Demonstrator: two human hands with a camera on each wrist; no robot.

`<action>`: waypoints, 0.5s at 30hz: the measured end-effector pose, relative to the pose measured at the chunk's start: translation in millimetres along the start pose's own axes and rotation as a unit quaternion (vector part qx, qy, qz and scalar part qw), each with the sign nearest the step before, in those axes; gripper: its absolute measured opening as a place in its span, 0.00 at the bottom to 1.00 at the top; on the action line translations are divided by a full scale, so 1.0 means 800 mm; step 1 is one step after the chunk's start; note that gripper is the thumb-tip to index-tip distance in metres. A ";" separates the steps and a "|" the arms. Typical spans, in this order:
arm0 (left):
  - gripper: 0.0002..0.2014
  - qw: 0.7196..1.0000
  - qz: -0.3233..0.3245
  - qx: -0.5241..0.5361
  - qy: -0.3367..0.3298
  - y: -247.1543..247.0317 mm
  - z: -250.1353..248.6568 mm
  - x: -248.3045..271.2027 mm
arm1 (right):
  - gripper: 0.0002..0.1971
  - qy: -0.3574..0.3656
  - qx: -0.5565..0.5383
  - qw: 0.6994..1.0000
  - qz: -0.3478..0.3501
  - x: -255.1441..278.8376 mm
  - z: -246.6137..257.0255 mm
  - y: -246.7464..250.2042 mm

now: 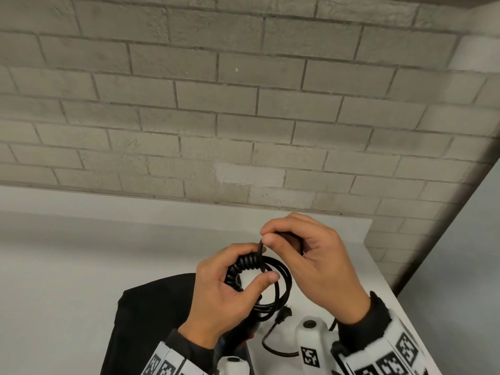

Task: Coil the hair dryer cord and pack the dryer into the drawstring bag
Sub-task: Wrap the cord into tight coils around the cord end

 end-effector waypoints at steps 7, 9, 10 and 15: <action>0.20 0.999 -0.033 0.004 -0.006 0.007 -0.005 0.002 | 0.04 -0.176 -0.217 0.960 -0.029 0.005 -0.035 -0.040; 0.33 0.999 -0.051 0.007 0.015 0.008 -0.004 0.003 | 0.06 -0.217 -0.229 0.948 -0.030 0.014 -0.042 -0.046; 0.36 0.999 -0.049 0.007 0.020 0.008 -0.004 0.004 | 0.06 -0.235 -0.237 0.942 -0.024 0.018 -0.045 -0.049; 0.24 0.998 -0.044 -0.038 0.001 0.007 0.000 0.008 | 0.12 -0.233 -0.209 0.950 -0.011 0.035 -0.046 -0.039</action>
Point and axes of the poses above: each hand's wrist, its own x-axis away from the middle knuckle, its own y-axis out of the back of the hand, z = x × y, the point moved 5 cm from there along -x, towards the middle knuckle, and after that the axes turned 11 degrees about x, right-handed, at the moved point
